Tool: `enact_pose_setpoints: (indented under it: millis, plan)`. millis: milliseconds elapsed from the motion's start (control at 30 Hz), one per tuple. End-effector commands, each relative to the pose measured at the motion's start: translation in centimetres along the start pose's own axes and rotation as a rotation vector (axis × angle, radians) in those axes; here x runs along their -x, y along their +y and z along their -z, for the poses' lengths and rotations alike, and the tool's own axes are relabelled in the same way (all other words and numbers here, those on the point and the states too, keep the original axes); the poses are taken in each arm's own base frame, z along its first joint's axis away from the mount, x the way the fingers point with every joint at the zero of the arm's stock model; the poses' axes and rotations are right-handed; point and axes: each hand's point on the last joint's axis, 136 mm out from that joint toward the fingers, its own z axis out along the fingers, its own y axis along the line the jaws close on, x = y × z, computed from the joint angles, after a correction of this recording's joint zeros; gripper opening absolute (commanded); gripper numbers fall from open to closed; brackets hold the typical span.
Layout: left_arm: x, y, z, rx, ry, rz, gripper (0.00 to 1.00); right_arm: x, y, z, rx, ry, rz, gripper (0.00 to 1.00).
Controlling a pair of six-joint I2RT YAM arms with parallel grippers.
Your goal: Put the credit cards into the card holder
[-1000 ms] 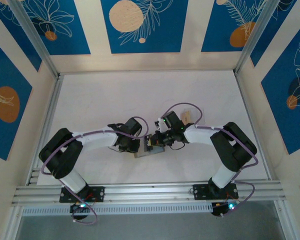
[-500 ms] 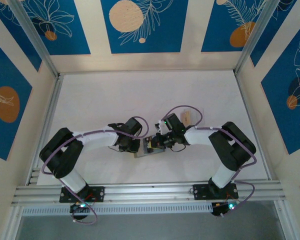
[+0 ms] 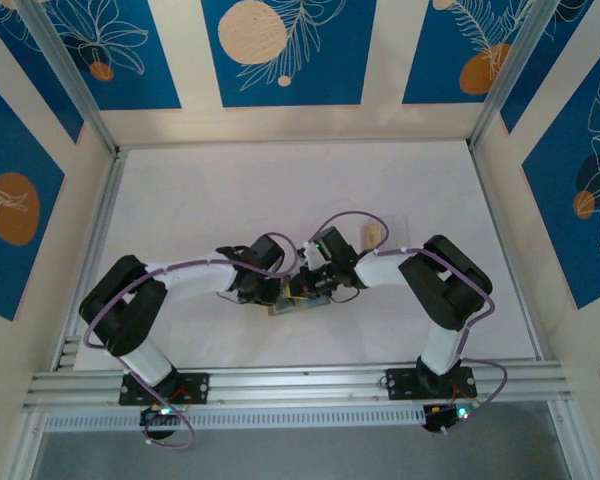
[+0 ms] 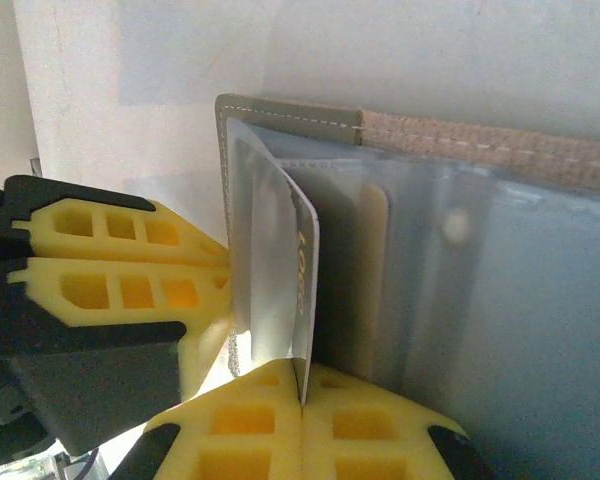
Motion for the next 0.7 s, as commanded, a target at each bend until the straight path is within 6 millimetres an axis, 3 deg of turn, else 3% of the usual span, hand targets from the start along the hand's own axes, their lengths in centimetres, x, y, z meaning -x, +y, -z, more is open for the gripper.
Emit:
enact_pose_setpoints:
  millis: [0, 100, 400, 667]
  plan:
    - [-2.2, 1.4, -2.9, 0.038, 0.082, 0.013, 0.09, -1.6, -1.3, -1.1, -0.05, 0.054, -0.037, 0.0]
    - [-2.2, 1.3, -3.1, 0.032, 0.083, 0.016, 0.09, -1.4, -0.8, -0.5, -0.064, 0.049, -0.027, 0.03]
    - [-2.1, 1.4, -2.8, 0.029, 0.065, 0.013, 0.09, -1.5, 0.1, 2.1, -0.141, 0.033, -0.019, 0.36]
    - [-2.0, 1.2, -3.0, 0.019, 0.06, 0.015, 0.09, -1.2, 0.9, 4.5, -0.206, 0.029, 0.004, 0.49]
